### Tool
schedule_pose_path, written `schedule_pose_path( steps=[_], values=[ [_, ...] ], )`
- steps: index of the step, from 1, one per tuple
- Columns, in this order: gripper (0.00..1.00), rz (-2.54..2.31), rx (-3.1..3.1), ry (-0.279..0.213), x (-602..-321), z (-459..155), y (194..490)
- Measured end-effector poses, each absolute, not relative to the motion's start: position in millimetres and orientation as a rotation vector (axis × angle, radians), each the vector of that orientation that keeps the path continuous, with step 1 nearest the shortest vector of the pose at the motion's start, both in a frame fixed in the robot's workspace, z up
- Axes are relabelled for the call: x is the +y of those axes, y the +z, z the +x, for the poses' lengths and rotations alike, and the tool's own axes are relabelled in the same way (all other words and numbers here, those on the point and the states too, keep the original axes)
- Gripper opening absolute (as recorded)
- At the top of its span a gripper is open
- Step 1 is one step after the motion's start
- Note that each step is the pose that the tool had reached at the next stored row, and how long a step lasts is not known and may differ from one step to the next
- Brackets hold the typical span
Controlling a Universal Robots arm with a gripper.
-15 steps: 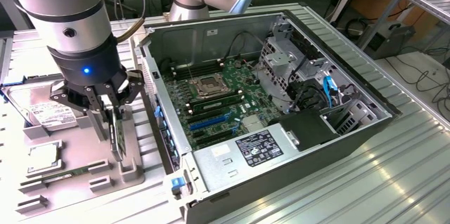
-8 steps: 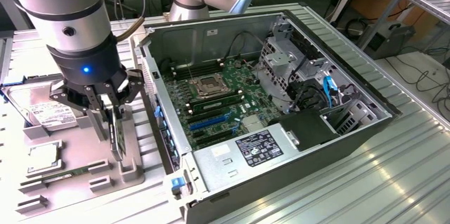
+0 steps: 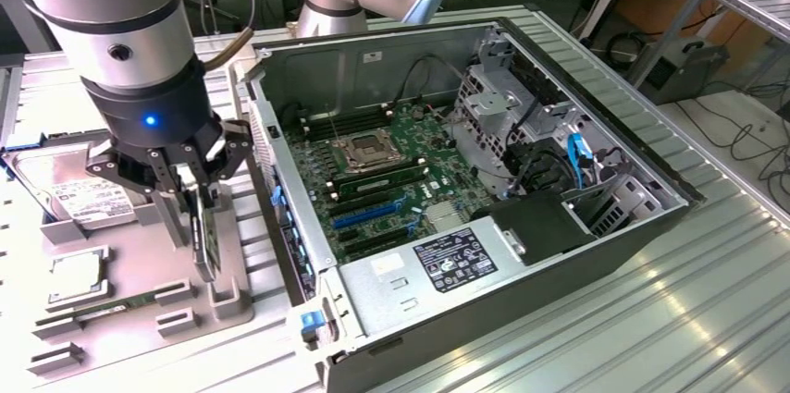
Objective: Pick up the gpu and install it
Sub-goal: 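Pick up the gpu and move the gpu toward the slot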
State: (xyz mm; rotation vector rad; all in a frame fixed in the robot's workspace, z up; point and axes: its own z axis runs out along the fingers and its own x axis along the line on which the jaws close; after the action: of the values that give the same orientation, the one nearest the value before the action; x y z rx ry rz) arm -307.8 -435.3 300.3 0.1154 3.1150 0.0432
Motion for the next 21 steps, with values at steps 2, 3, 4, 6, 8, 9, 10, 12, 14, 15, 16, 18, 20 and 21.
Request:
schedule_pose_path(
  steps=[2,3,4,6,8,9,10,12,14,15,16,18,20,21],
  values=[
    [0.26,0.115,3.115,0.043,-435.3,-307.8,300.8],
    [0.26,0.115,3.115,0.043,-435.3,-307.8,301.0],
    [0.26,0.115,3.115,0.043,-435.3,-307.8,301.3],
    [0.26,0.115,3.115,0.043,-435.3,-307.8,301.6],
    [0.26,0.115,3.115,0.043,-435.3,-307.8,302.2],
    [0.26,0.115,3.115,0.043,-435.3,-307.8,302.3],
    [0.26,0.115,3.115,0.043,-435.3,-307.8,302.5],
    [0.26,0.115,3.115,0.043,-435.3,-307.8,303.0],
    [0.26,0.115,3.115,0.043,-435.3,-307.8,303.4],
    [0.26,0.115,3.115,0.043,-435.3,-307.8,304.3],
    [0.26,0.115,3.115,0.043,-435.3,-307.8,305.1],
    [0.26,0.115,3.115,0.043,-435.3,-307.8,305.4],
    [0.26,0.115,3.115,0.043,-435.3,-307.8,305.8],
    [0.26,0.115,3.115,0.043,-435.3,-307.8,306.0]
  ],
)
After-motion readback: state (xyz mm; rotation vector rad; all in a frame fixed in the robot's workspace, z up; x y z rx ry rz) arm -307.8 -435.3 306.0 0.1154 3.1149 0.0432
